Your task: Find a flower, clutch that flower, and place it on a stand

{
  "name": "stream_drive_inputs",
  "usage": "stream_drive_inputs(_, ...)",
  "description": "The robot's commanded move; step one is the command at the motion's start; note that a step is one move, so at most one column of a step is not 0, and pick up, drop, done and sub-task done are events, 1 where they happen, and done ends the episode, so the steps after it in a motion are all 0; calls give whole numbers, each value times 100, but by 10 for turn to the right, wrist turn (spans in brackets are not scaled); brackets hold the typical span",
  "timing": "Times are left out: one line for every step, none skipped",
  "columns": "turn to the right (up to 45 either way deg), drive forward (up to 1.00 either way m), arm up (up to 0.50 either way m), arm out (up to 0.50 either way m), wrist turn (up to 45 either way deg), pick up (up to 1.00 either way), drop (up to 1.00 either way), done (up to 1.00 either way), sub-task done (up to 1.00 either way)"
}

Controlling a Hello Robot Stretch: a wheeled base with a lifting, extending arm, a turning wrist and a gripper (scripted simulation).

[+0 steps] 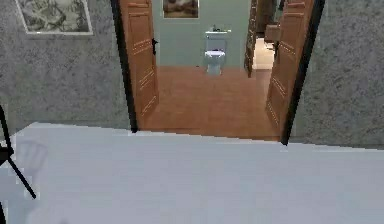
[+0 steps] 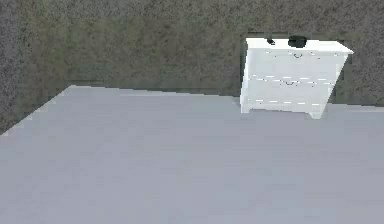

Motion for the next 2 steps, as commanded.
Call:
stream_drive_inputs(0, 100, 0, 0, 0, 0, 0, 0, 0)
stream_drive_inputs(0, 100, 0, 0, 0, 0, 0, 0, 0)
